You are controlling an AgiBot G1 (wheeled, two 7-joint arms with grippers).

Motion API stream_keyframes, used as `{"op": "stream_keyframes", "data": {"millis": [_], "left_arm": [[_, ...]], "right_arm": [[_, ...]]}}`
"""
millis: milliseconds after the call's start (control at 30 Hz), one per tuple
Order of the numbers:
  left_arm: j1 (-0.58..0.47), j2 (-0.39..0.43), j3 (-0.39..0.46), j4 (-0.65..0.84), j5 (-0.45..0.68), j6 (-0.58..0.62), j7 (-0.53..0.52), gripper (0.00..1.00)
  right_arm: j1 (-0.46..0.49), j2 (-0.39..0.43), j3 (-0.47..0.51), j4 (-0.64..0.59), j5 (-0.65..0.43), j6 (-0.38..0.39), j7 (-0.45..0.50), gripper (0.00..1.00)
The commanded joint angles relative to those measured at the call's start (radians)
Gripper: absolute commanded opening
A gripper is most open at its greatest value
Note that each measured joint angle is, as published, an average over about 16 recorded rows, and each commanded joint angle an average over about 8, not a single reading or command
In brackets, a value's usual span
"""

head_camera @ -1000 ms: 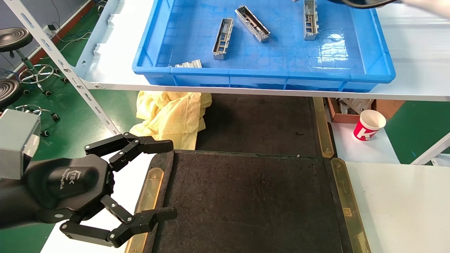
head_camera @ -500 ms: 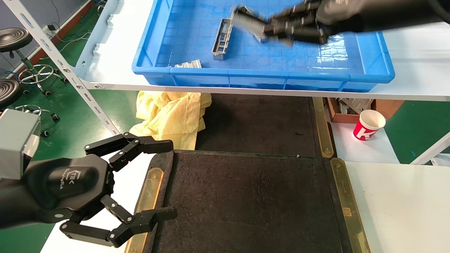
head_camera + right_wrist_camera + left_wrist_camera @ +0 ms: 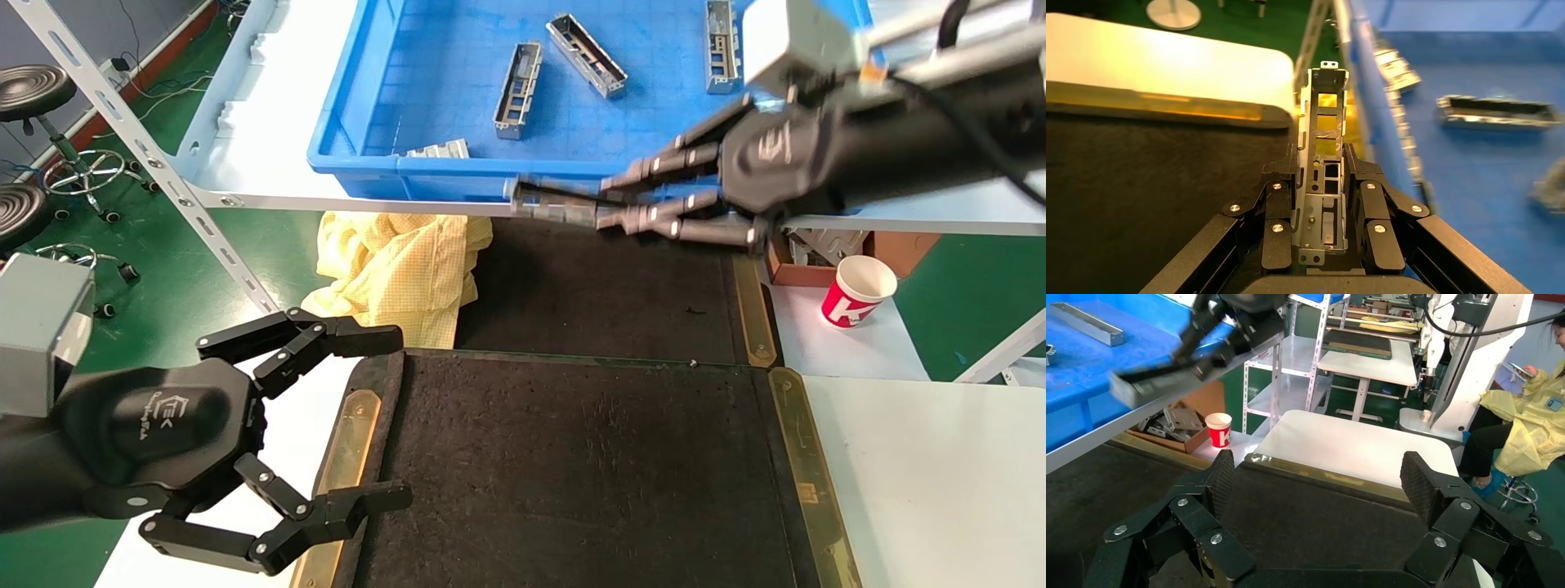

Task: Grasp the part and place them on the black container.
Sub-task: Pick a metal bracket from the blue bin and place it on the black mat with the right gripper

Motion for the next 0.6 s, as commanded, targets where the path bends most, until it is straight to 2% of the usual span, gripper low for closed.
{"op": "stream_keyframes", "data": {"millis": [33, 167, 300, 600], "left_arm": [[0.000, 0.000, 0.000, 0.000, 0.000, 0.000, 0.000, 1.00], [0.000, 0.000, 0.000, 0.000, 0.000, 0.000, 0.000, 1.00], [0.000, 0.000, 0.000, 0.000, 0.000, 0.000, 0.000, 1.00], [0.000, 0.000, 0.000, 0.000, 0.000, 0.000, 0.000, 1.00]], "right_arm": [[-0.027, 0.021, -0.028, 0.053, 0.039, 0.002, 0.018, 0.00], [-0.083, 0.012, -0.095, 0.101, 0.070, 0.007, 0.006, 0.00], [-0.141, -0.032, -0.161, 0.098, 0.072, 0.017, -0.058, 0.00], [-0.270, -0.196, -0.198, -0.118, 0.089, 0.092, -0.221, 0.00]]}}
